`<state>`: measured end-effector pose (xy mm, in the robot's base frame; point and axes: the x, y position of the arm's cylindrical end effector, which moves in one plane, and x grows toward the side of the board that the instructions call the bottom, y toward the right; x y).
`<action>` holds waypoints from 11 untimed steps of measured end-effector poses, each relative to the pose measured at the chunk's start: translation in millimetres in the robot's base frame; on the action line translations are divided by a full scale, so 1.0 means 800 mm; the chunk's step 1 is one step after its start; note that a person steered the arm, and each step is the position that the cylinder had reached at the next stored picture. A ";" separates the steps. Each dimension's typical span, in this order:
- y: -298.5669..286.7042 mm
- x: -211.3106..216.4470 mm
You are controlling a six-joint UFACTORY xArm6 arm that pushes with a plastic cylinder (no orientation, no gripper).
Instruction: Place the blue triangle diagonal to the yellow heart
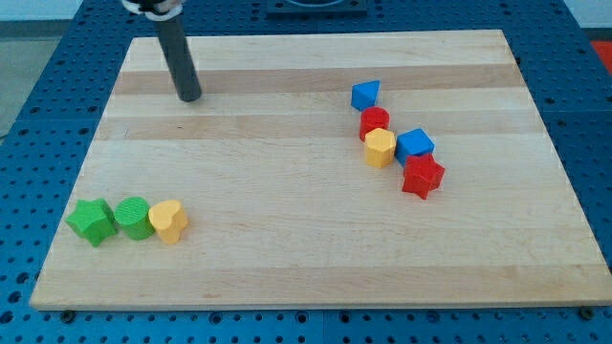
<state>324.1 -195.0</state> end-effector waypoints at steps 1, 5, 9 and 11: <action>-0.030 0.000; 0.319 -0.026; 0.347 0.008; 0.313 0.008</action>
